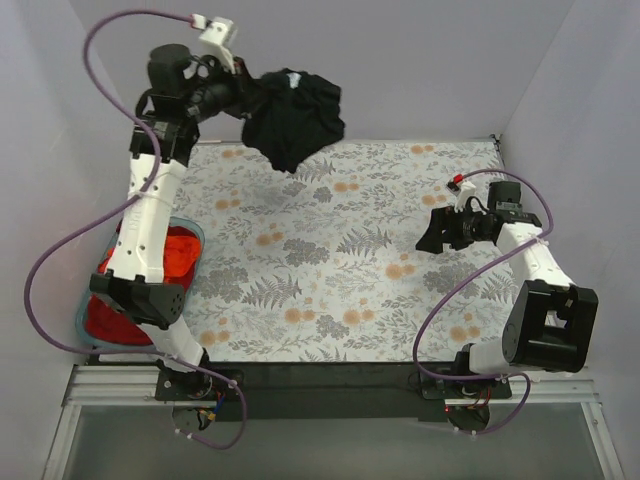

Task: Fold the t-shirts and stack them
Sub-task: Move the tshirt to the center of the board, then flatten the tshirt out

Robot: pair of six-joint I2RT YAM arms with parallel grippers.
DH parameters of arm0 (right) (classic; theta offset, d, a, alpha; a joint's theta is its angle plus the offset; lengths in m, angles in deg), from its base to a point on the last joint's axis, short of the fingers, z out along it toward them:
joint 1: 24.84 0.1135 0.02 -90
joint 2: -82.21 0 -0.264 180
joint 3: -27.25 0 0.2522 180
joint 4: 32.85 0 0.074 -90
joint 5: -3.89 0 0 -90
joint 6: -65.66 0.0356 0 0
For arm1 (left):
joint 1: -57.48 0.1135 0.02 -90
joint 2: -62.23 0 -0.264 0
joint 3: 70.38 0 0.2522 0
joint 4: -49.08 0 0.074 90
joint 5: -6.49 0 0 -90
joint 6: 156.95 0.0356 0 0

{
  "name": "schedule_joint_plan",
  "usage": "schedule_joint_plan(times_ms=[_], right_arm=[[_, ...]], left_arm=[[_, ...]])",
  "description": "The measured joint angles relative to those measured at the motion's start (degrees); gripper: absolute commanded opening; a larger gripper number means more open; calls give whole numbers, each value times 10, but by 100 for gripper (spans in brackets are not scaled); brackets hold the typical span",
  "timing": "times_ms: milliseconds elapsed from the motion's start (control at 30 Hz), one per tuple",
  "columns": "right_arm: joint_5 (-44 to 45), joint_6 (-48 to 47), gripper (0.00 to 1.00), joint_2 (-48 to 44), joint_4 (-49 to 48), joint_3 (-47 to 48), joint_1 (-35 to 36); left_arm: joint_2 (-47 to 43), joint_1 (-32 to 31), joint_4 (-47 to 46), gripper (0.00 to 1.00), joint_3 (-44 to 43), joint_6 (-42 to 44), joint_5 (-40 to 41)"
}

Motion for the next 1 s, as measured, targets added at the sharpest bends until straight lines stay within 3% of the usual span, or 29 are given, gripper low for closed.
schedule_joint_plan(times_ms=[33,67,133,300,400,600,700,1000], right_arm=[[2,0,98,0,3,5,-3],[4,-2,98,-1,6,12,-7],[4,-7,98,-4,23,36,-27],[15,-41,97,0,62,95,-59],[22,-50,94,18,71,108,-59],[53,-44,89,111,76,130,-36],[82,-32,89,157,72,153,-17],[142,5,89,304,56,297,-6]], left_arm=[[-2,-34,-26,91,41,-16,-13],[-6,-57,-40,93,78,-27,-27],[-22,-103,-72,93,214,-37,-64],[-89,-90,-60,94,490,-5,-78],[-91,-87,-37,95,551,33,-83],[-75,-117,-13,95,569,121,-84],[-33,-138,-17,90,550,135,-74],[199,-149,-19,88,397,115,-19]])
